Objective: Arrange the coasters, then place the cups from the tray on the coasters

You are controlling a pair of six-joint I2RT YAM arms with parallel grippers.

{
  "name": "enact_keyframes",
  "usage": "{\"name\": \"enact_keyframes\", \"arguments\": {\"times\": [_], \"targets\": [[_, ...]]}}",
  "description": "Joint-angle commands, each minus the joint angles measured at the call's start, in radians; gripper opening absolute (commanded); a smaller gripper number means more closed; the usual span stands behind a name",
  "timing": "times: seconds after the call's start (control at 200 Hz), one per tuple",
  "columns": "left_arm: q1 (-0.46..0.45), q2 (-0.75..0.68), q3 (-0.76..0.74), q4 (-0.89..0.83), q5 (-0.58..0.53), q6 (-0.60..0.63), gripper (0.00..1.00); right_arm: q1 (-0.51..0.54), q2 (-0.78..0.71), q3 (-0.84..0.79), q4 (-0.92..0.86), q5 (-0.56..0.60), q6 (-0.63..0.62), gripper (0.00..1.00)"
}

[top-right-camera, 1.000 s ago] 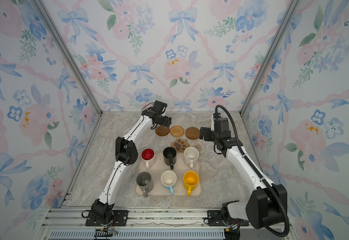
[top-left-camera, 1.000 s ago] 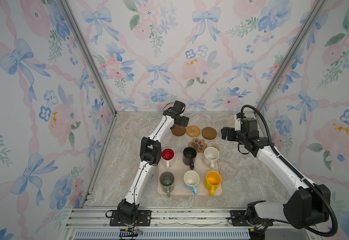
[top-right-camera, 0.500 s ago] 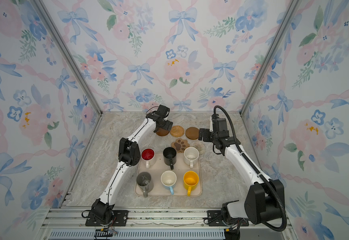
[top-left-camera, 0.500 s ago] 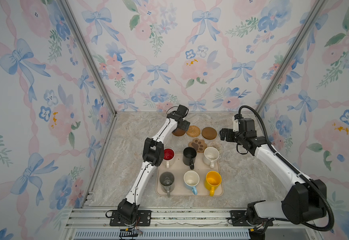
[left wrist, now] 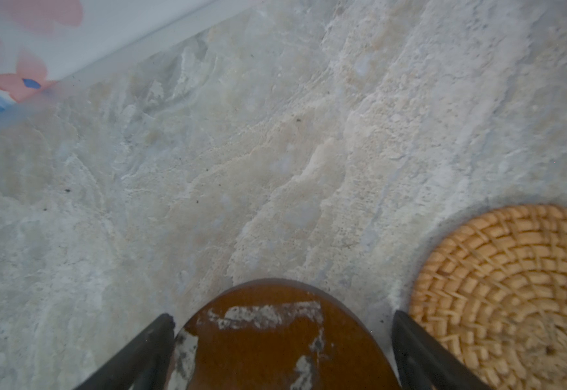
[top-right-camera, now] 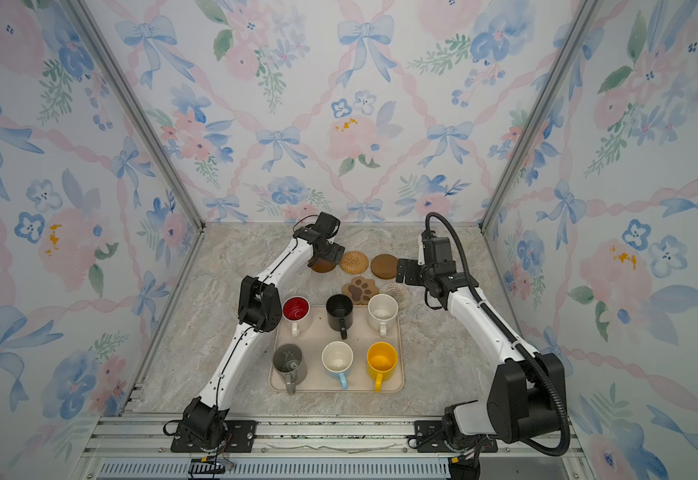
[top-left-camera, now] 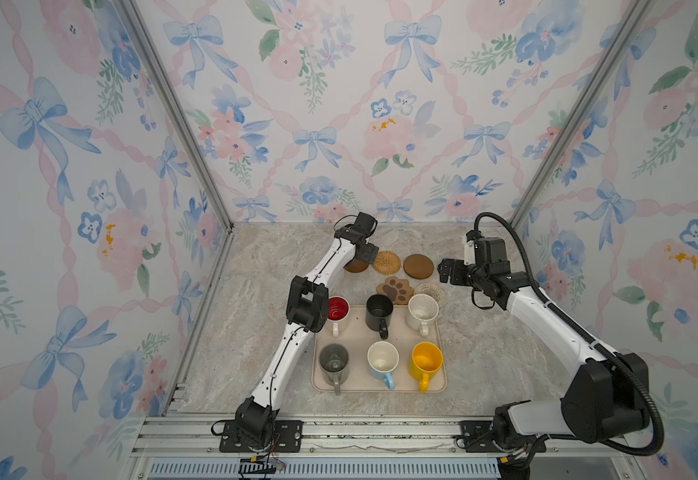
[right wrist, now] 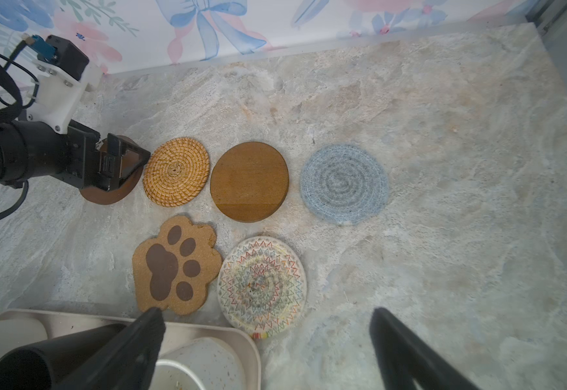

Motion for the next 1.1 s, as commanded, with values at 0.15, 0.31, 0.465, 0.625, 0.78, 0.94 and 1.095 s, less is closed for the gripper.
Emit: {"name": "enact_keyframes", "arguments": {"times": [0.15,0.31,0.465,0.625,0.78,0.94,1.095], "targets": [[0.019,-0.033,-0.114,-0.016,-0.018,0.011,0.94,-0.005,-0.001,0.019,-0.027,-0.008,0.004,0.97],[0.031,-0.063,-0.171,-0.016,-0.040,-0.001,0.94,-0.005,0.000,0.019,-0.027,-0.017,0.007,0.97],[0.039,-0.087,-0.207,-0.014,-0.047,-0.009,0.93,-0.004,-0.002,0.020,-0.029,-0.022,0.007,0.97],[0.043,-0.112,-0.235,-0.015,-0.065,-0.012,0.92,-0.005,-0.003,0.021,-0.029,-0.030,0.010,0.97],[0.052,-0.143,-0.277,-0.012,-0.061,-0.010,0.92,-0.004,-0.004,0.021,-0.032,-0.034,0.009,0.97],[0.064,-0.177,-0.334,-0.012,-0.046,-0.010,0.90,-0.004,-0.005,0.021,-0.033,-0.038,0.011,0.97],[0.078,-0.208,-0.386,-0.009,-0.020,-0.024,0.89,-0.004,-0.002,0.022,-0.033,-0.045,0.014,0.97]]}}
